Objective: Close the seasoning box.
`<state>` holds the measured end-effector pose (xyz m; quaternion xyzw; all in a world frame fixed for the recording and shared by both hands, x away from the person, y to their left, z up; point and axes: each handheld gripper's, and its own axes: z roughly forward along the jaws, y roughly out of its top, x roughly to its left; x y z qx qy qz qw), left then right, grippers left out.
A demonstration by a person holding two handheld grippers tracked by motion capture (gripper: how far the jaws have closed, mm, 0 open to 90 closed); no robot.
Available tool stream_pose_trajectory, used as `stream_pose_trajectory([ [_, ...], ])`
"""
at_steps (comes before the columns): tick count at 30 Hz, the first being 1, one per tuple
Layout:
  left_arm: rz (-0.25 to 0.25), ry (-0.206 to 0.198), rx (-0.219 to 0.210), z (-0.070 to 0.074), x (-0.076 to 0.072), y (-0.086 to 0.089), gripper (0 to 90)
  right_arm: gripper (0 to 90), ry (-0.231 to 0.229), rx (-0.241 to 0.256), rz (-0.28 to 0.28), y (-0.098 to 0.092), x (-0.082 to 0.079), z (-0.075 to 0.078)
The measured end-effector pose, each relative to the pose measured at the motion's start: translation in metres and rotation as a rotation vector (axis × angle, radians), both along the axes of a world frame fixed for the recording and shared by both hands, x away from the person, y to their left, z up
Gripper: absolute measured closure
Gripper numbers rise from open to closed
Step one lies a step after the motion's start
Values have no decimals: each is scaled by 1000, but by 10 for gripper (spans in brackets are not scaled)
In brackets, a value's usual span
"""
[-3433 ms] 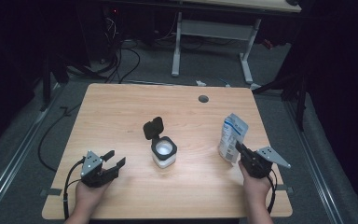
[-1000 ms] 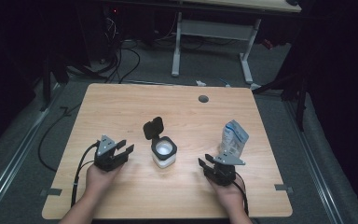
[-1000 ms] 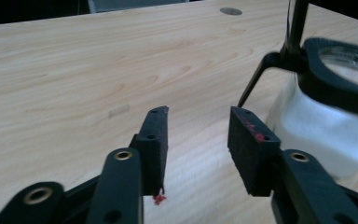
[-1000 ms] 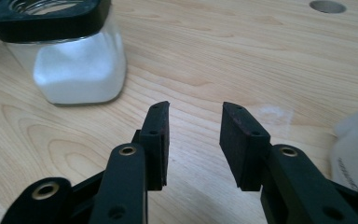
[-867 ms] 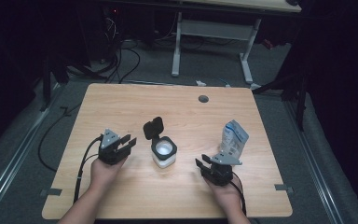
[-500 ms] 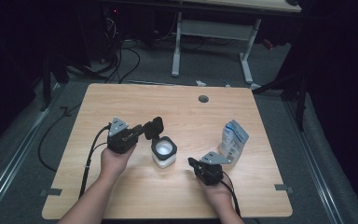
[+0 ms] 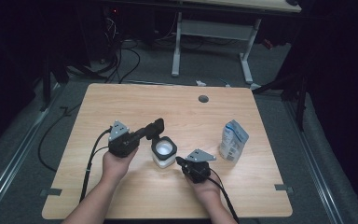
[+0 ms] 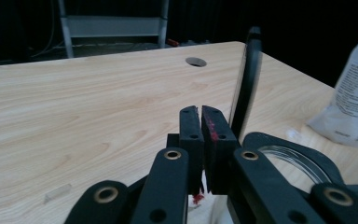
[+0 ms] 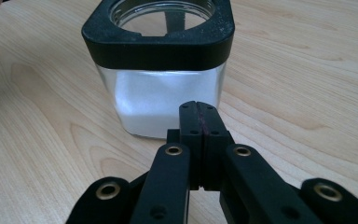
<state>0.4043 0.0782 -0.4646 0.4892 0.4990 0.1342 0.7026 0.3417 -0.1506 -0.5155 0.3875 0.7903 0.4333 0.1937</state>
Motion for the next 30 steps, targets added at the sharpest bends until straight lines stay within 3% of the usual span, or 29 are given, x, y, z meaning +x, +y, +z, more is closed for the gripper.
stream_pose_trajectory([
  [6,-36,-5,-5,-3,-10,-5,861,900,-6,5,4,4,0,1],
  [10,-64,-2,17,-9,-17,-13,858,899,-5,4,4,5,0,1],
  [13,-47,-3,19,-15,-22,-12,841,900,-8,-3,11,6,-1,0],
  [17,2,-1,11,-24,-29,-2,838,900,-16,-8,-10,1,0,1],
  [20,19,6,57,-35,-34,7,819,900,-32,-2,-48,-4,7,2],
  [24,49,18,85,-43,-40,24,783,900,-21,-4,-93,-7,25,-1],
  [30,99,11,118,-47,-44,53,685,900,-35,-16,-65,0,33,0],
])
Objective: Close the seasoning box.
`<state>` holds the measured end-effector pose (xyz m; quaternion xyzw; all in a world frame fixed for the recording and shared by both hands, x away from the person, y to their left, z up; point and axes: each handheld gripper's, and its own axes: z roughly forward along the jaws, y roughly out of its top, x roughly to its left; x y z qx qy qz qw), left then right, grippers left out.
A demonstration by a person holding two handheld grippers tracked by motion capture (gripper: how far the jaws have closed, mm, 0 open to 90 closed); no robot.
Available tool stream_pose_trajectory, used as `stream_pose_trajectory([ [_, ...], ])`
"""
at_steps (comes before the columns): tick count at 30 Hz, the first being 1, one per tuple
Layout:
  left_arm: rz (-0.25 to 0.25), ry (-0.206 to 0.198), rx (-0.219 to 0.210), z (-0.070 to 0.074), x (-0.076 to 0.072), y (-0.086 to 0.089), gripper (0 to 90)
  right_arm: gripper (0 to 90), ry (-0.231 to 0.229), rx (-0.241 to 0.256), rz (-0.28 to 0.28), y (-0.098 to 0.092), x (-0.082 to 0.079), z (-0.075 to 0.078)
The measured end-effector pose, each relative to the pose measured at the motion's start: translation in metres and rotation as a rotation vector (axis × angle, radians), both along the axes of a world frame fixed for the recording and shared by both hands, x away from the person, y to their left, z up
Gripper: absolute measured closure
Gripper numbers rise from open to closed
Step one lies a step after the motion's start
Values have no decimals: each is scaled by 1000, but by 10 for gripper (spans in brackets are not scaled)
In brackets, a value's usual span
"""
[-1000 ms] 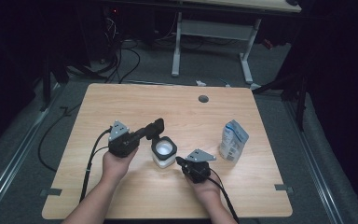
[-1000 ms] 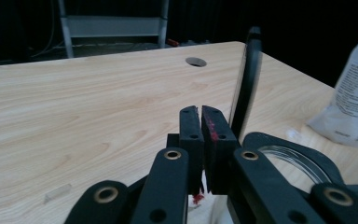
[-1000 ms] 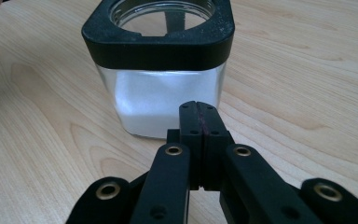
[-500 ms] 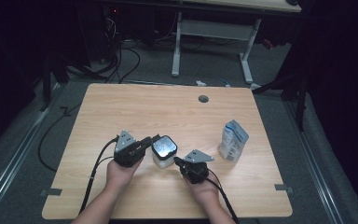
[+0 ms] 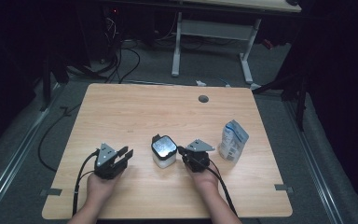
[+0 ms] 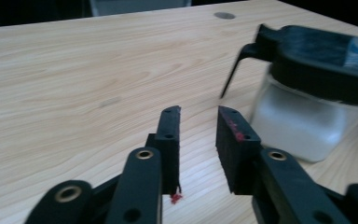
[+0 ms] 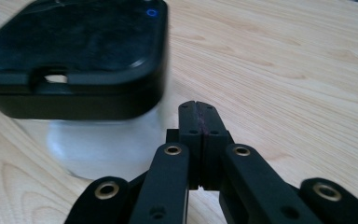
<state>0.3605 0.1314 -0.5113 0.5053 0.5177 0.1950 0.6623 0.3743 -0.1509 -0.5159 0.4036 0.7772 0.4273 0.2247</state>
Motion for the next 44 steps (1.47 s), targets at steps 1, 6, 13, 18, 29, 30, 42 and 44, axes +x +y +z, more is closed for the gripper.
stream_pose_trajectory([
  [1,8,3,0,0,0,5,675,899,4,-2,4,2,-1,0],
  [6,42,2,6,-2,-3,25,646,900,-2,-15,23,6,-12,-1],
  [13,71,14,-5,-8,-6,41,639,899,-11,-7,71,15,-33,-3],
  [18,79,22,-12,-10,-6,46,634,897,-8,3,76,16,-37,-5],
  [29,102,29,1,-14,-8,60,608,866,-27,-12,-20,-31,-53,-1],
  [30,106,33,-3,-14,-8,62,610,854,-27,-15,-38,-40,-55,-1],
  [42,83,37,32,-17,-12,53,594,785,-15,29,-179,-95,-63,-1],
  [44,80,32,43,-18,-11,53,587,773,-14,21,-181,-94,-63,-2],
])
